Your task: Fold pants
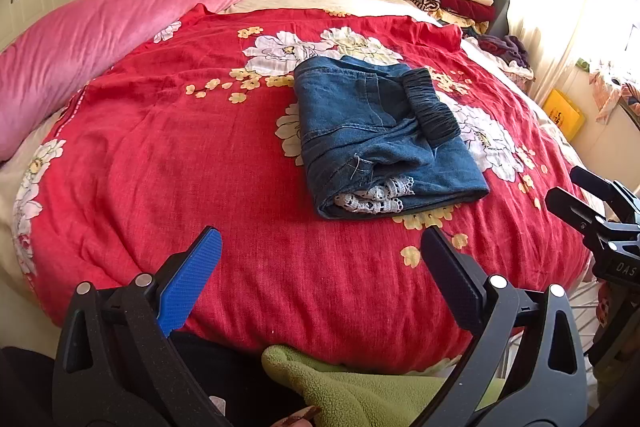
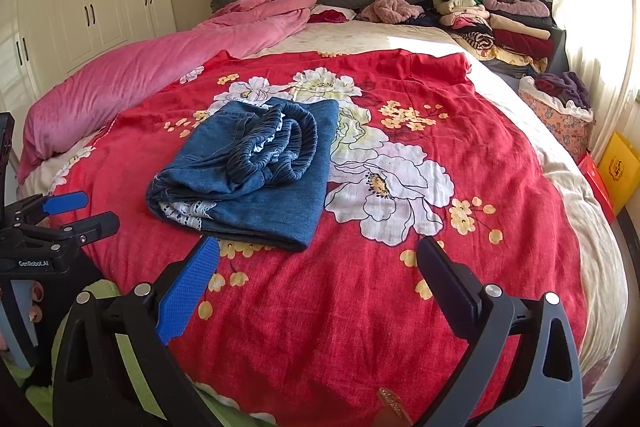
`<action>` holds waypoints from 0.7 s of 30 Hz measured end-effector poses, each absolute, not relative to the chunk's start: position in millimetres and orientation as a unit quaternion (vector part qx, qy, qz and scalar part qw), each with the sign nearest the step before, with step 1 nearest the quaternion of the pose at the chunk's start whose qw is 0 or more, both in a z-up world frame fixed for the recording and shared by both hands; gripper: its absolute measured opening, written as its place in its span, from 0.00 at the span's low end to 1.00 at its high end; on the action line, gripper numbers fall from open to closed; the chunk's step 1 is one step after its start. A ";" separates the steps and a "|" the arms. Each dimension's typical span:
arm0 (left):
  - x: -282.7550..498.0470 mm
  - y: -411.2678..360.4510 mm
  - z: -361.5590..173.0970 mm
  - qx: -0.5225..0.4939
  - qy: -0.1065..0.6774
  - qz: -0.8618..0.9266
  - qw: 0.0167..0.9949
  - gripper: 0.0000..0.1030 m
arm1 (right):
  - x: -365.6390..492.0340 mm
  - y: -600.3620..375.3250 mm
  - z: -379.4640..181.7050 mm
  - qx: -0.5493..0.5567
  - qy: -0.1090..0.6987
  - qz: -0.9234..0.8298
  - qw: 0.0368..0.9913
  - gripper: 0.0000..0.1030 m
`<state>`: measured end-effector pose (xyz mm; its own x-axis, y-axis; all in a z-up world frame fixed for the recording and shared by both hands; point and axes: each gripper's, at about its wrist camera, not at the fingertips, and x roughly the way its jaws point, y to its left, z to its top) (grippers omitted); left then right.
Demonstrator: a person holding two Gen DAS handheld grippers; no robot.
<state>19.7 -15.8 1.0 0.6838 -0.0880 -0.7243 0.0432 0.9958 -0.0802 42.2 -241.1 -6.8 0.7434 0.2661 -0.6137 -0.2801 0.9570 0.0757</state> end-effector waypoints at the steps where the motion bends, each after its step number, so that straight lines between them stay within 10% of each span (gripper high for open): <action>1: 19.6 -14.9 1.2 -0.028 0.396 -0.036 0.917 0.91 | 42.0 -241.0 -6.8 -0.011 0.326 0.145 0.934 0.96; 21: 37.4 28.8 -2.2 -0.050 0.410 0.037 0.910 0.91 | 59.2 -284.5 -22.9 0.011 0.342 0.094 0.935 0.96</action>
